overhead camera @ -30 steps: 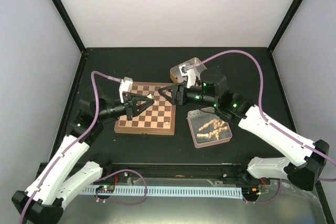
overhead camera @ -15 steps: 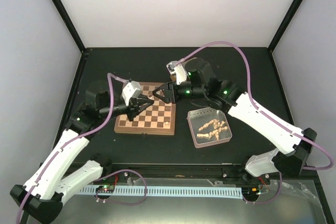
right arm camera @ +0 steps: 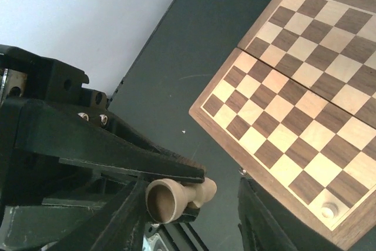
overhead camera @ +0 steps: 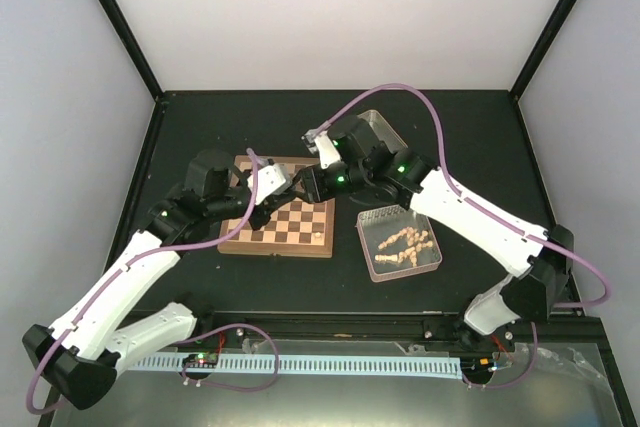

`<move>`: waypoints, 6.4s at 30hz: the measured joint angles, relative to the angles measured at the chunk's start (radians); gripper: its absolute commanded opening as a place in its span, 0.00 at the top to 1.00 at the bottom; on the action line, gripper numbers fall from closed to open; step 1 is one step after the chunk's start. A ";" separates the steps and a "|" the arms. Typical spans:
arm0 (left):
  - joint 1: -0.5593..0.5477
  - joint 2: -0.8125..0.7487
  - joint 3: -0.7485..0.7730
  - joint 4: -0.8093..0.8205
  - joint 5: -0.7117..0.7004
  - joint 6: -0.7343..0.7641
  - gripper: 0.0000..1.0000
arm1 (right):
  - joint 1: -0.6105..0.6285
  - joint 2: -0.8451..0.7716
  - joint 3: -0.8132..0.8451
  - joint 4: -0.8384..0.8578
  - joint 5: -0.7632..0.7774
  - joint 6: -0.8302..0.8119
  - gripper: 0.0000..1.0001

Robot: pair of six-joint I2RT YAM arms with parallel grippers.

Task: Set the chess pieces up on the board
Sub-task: Place the chess piece on the chessboard.

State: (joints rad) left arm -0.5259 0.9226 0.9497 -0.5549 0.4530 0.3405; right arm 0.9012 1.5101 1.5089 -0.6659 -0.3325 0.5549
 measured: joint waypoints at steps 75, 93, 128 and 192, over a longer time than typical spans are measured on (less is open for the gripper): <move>-0.039 -0.024 -0.158 0.971 0.158 -1.496 0.98 | -0.240 -0.222 -0.586 1.500 -0.447 1.006 0.62; 0.044 -0.002 0.043 -0.116 -0.220 -0.882 0.98 | -0.298 -0.366 -0.633 0.724 -0.166 0.436 0.36; 0.225 0.550 -0.003 -0.392 -0.560 -0.737 0.65 | -0.299 -0.330 -0.637 0.433 0.037 0.201 0.35; 0.213 0.556 -0.033 -0.322 -0.446 -0.714 0.93 | -0.299 -0.329 -0.650 0.417 0.058 0.198 0.35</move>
State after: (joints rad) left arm -0.3130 1.4788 0.9165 -0.8768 0.0071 -0.3737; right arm 0.6022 1.1809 0.8593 -0.2489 -0.2745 0.7528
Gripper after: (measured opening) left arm 0.120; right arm 0.647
